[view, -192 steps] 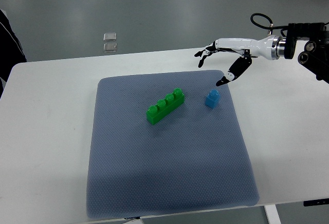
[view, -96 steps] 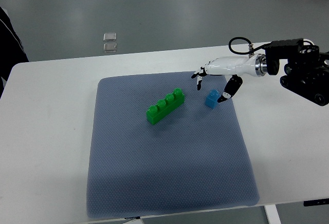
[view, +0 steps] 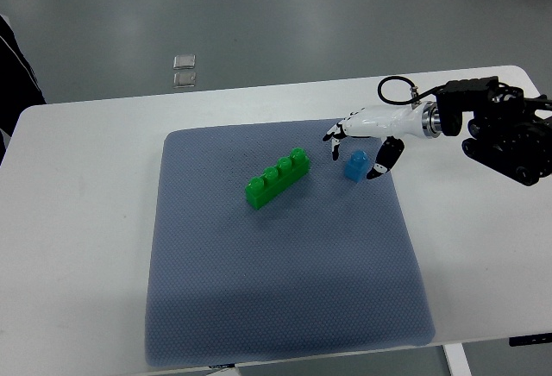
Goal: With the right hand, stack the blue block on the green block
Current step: 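Lower the open right hand around the small blue block, then close the right hand fingers to grasp the blue block, then lift the blue block and carry it over the green block bar, then lower the blue block onto the green bar's studs and press down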
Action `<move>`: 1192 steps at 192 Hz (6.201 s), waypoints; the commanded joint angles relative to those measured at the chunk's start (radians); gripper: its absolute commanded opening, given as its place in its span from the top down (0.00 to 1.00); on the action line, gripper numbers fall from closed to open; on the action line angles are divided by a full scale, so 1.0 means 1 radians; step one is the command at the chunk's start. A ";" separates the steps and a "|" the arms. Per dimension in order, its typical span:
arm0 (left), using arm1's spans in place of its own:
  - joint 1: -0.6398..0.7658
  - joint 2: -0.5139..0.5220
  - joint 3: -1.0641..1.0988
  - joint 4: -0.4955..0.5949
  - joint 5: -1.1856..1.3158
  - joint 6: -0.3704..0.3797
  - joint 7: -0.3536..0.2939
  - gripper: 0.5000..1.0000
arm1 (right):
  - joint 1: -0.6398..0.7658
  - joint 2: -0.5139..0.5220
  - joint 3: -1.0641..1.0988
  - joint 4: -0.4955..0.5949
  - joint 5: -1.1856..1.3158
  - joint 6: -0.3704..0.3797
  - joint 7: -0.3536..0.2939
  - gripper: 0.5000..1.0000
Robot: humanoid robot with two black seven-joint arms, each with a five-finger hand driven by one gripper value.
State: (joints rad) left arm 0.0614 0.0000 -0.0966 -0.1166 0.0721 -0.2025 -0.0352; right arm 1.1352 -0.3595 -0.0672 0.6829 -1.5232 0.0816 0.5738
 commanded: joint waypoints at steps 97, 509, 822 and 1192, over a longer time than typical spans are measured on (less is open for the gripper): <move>0.000 0.000 0.000 0.000 0.000 0.000 0.000 0.00 | -0.003 0.004 -0.029 -0.028 0.002 -0.034 -0.003 0.17; 0.000 0.000 0.000 0.000 0.000 0.000 0.000 0.00 | -0.009 0.007 -0.057 -0.011 -0.002 -0.034 0.003 0.72; 0.000 0.000 0.000 0.000 0.000 0.000 0.000 0.00 | 0.120 0.114 -0.056 0.058 -0.031 -0.204 0.037 0.97; 0.000 0.000 0.000 0.000 0.000 0.000 0.000 0.00 | 0.087 0.194 -0.114 -0.011 -0.052 -0.210 0.006 0.97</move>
State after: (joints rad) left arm 0.0617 0.0000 -0.0966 -0.1166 0.0721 -0.2025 -0.0353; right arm 1.2253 -0.1642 -0.1803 0.6720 -1.5754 -0.1289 0.5799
